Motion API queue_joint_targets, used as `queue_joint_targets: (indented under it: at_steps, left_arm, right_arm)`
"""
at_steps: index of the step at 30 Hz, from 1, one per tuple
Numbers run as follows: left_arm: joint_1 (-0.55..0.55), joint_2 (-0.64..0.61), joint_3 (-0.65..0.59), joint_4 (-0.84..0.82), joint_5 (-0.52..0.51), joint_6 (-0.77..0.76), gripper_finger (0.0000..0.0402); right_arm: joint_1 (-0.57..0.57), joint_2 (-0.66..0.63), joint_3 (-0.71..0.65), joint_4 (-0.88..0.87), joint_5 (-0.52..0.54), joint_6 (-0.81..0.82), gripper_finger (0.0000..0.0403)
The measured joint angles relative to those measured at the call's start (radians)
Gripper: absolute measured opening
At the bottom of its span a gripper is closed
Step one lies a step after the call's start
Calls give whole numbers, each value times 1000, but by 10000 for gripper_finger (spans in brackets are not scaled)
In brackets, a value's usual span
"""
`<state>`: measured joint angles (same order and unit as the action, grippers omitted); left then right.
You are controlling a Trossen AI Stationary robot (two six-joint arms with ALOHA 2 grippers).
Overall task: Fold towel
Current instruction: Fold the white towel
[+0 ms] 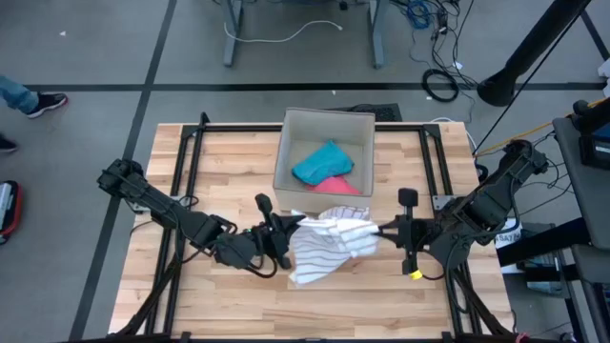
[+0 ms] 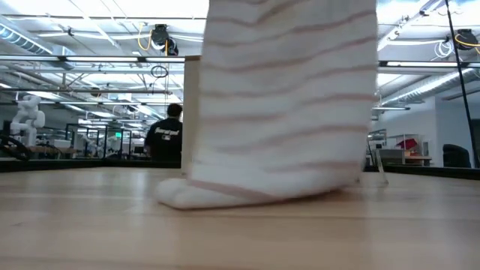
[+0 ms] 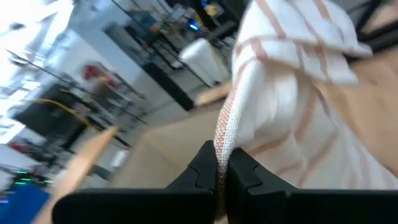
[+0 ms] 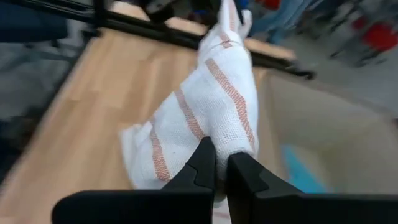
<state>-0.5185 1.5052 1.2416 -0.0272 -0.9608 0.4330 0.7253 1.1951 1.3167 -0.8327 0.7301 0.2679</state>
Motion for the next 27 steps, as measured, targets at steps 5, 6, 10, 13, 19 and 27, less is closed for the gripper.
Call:
queue_joint_targets:
  at_steps: [5,6,10,13,19,27]
  left_arm:
    - [18,-16,0,173,-72,234,6]
    - [24,-23,7,189,-92,271,6]
    - [14,-52,62,197,-125,310,6]
    - [-36,-51,115,191,-130,333,6]
    - [-159,-48,161,26,-55,253,6]
    - [-191,0,165,-343,301,-305,6]
  right_arm:
    - [-25,-35,0,33,136,-114,5]
    - [-30,-43,0,51,153,-142,5]
    - [-40,-76,0,164,162,-277,5]
    - [-28,-86,0,239,102,-327,5]
    - [-18,-64,0,212,-222,-207,5]
    - [4,70,-5,86,-523,-77,46]
